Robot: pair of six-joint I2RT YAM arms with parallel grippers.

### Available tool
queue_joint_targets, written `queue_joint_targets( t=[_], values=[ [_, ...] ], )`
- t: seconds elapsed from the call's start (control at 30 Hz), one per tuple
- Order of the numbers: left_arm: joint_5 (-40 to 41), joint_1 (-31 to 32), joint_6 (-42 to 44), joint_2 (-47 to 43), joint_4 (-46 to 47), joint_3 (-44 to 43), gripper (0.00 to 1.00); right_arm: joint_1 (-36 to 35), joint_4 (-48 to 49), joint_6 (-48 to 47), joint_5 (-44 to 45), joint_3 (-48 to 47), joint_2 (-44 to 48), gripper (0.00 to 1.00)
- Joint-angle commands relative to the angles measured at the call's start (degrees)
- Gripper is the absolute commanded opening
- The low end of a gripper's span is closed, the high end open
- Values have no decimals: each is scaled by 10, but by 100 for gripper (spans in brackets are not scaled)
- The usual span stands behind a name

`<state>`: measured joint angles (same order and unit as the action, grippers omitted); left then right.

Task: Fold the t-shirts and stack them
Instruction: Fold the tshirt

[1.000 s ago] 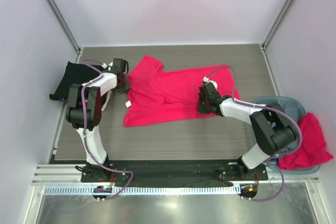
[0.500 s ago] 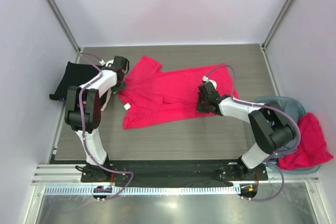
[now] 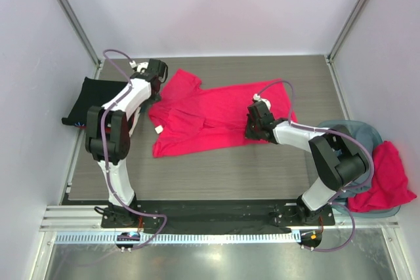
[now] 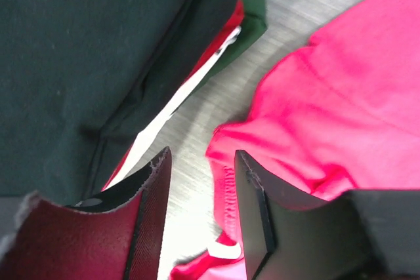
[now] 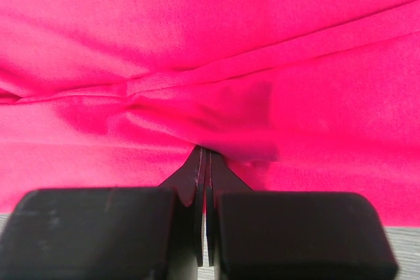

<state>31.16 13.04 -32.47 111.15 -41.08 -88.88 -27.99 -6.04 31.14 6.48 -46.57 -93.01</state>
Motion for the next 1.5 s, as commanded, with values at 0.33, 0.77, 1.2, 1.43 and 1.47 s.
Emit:
queue_joint_targets(
  t=[0.33,0.77,1.2,1.43,1.47],
  values=[
    [-105,20,-58,-209,94,230,33,3,44,-9,-36,44,35,1],
    [-219,20,-78,-212,207,333,32,3,53,-8,-41,56,37,1],
    [-152,9,-91,-154,186,329,24,3,38,-5,-29,58,27,1],
    [-125,1,-94,-150,137,352,15,3,-8,1,5,46,20,1],
    [-129,2,-94,-154,134,358,15,4,-25,4,5,44,17,1]
  ],
)
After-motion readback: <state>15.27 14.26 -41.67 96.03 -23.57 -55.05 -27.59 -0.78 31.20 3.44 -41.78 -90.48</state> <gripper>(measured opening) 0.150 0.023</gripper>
